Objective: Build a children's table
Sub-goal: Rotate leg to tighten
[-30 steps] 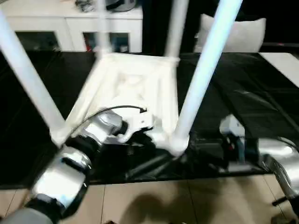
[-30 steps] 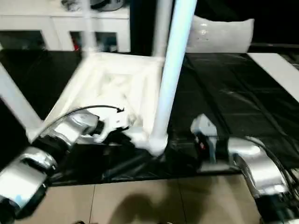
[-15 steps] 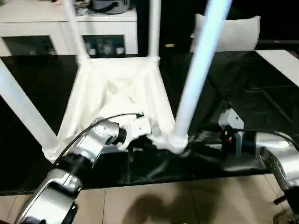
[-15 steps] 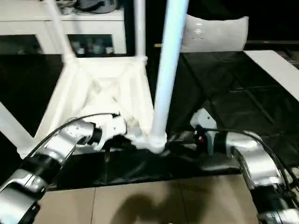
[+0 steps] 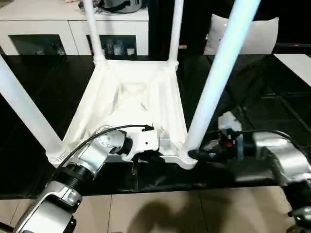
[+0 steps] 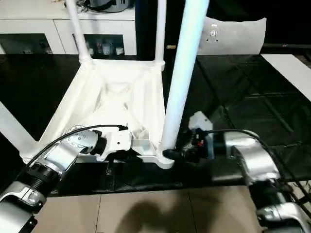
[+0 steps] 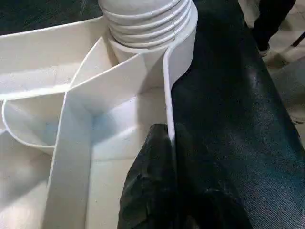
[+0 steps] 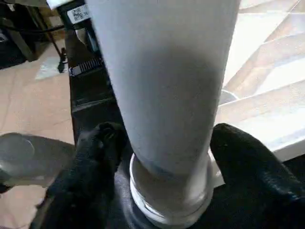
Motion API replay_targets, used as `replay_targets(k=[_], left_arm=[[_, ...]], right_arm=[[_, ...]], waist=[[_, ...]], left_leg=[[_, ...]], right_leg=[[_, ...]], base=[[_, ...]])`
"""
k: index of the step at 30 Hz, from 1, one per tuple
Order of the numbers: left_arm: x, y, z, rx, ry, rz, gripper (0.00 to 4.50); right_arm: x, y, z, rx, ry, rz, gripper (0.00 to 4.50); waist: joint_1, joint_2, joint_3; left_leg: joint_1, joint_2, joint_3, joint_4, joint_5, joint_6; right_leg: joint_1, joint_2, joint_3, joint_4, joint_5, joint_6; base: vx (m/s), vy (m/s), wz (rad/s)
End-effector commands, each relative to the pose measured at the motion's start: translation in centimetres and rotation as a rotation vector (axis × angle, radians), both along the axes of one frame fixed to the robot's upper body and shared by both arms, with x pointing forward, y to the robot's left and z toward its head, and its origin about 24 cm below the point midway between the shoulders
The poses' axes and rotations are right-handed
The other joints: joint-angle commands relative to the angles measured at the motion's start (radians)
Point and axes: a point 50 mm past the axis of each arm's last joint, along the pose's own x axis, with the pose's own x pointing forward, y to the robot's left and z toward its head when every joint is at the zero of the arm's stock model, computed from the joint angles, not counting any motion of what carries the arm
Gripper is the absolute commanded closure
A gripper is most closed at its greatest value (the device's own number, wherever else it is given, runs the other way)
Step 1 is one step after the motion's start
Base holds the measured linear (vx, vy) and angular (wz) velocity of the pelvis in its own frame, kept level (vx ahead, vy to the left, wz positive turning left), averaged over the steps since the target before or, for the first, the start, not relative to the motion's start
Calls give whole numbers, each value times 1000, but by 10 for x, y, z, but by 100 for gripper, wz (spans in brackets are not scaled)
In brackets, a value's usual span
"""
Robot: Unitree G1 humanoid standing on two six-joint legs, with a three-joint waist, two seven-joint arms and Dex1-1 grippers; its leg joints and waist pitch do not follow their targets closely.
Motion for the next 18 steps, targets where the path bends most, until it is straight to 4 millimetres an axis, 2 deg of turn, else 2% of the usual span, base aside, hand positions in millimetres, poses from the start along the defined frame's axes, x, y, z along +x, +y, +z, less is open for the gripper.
replay_targets(k=[1, 3, 7, 9, 12, 15, 17, 18], left_arm=[[-8, -6, -5, 20, 12, -77, 450], [-8, -6, -5, 19, 14, -76, 450], [-8, -7, -6, -18, 60, -27, 450], [-8, -7, -6, -23, 69, -17, 450], [-6, -12, -5, -40, 115, 64, 450], [3, -23, -2, -90, 134, 214, 450], [9, -32, 0, -116, 141, 326, 450], [11, -37, 0, -122, 135, 372, 450]], right_arm=[[2, 1, 2, 14, 15, 22, 162], [2, 1, 2, 16, 21, 28, 169], [-3, 5, 1, 72, 67, 39, 219], [-4, 6, 1, 84, 78, 37, 228], [-5, 18, -2, 80, 85, -27, 242], [6, 33, -3, 79, 54, -205, 249], [16, 40, -6, 72, 60, -349, 250], [20, 44, -8, 59, 57, -427, 251]], waist=[[1, -22, -57], [1, -23, -57], [1, -21, -57], [1, -20, -56], [0, -18, -56], [-8, -20, -49], [-18, -20, -47], [-32, -21, -47]], left_leg=[[-19, 23, 8, -65, -83, 100], [-19, 23, 8, -65, -79, 100], [-19, 25, 8, -65, -70, 102], [-19, 25, 8, -65, -72, 103], [-18, 24, 9, -66, -76, 91], [-14, 15, 10, -68, -114, 65], [-17, 10, 7, -67, -122, 43], [-20, 5, 6, -66, -128, 32]], right_leg=[[69, -62, 61, -66, -352, -115], [69, -61, 61, -65, -350, -112], [69, -62, 62, -62, -336, -119], [69, -61, 62, -64, -337, -120], [70, -61, 63, -66, -351, -112], [65, -58, 57, -83, -452, -75], [65, -57, 51, -90, -506, -44], [66, -55, 46, -95, -533, -25]], base=[[0, 0, 0], [0, 0, 0], [0, 0, 0], [0, 0, 0], [0, 0, 0], [0, 0, 0], [0, 0, 0], [0, 0, 0]])
